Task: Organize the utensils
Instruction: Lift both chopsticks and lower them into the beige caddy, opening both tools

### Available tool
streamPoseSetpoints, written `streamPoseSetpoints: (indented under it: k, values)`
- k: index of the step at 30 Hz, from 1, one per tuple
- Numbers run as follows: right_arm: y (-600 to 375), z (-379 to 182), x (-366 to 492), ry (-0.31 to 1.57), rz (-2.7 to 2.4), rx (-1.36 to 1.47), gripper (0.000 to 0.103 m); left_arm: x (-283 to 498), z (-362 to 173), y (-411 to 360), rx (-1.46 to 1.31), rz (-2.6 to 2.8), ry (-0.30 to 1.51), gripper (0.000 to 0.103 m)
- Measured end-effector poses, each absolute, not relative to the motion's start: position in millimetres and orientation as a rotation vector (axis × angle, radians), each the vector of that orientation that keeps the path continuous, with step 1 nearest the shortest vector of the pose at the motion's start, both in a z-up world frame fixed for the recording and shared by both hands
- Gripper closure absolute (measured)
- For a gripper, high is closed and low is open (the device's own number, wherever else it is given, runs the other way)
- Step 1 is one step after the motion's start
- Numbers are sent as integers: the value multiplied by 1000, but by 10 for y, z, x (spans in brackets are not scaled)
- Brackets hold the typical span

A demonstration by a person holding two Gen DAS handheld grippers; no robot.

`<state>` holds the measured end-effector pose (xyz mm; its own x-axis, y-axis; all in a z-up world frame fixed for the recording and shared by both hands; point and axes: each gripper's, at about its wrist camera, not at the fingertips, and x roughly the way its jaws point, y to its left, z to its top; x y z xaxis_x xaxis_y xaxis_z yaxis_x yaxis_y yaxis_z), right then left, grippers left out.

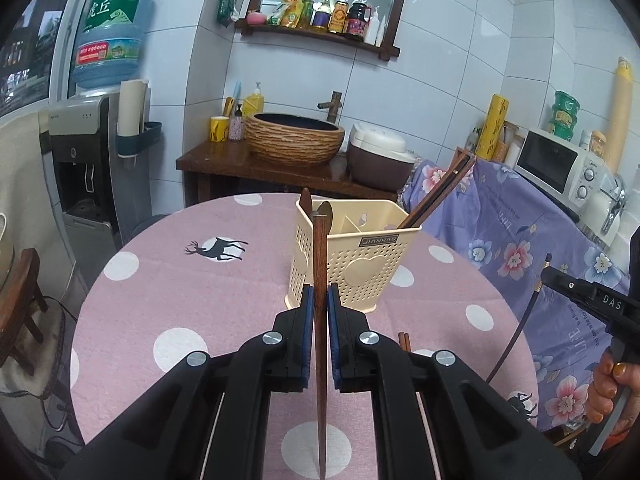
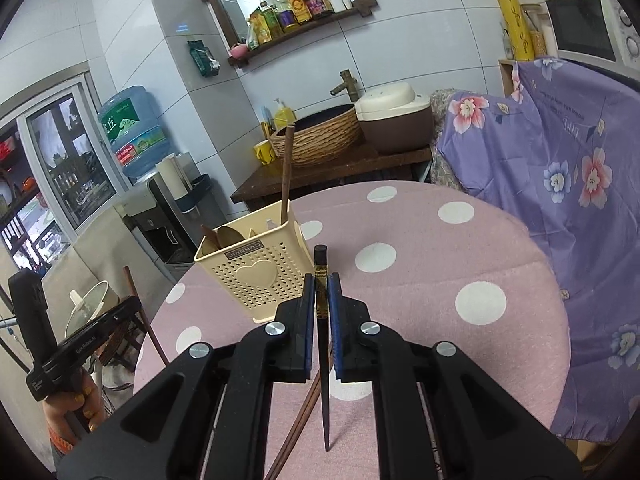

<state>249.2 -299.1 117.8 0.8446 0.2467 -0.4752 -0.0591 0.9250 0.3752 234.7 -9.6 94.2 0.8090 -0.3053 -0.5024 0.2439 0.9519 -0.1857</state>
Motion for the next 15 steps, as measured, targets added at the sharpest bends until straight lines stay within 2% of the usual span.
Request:
streamPoseSetpoints:
  k: [15]
  values:
    - [-2973, 1197, 2454, 537, 181, 339, 95, 2326, 936, -91, -116, -290, 544, 95]
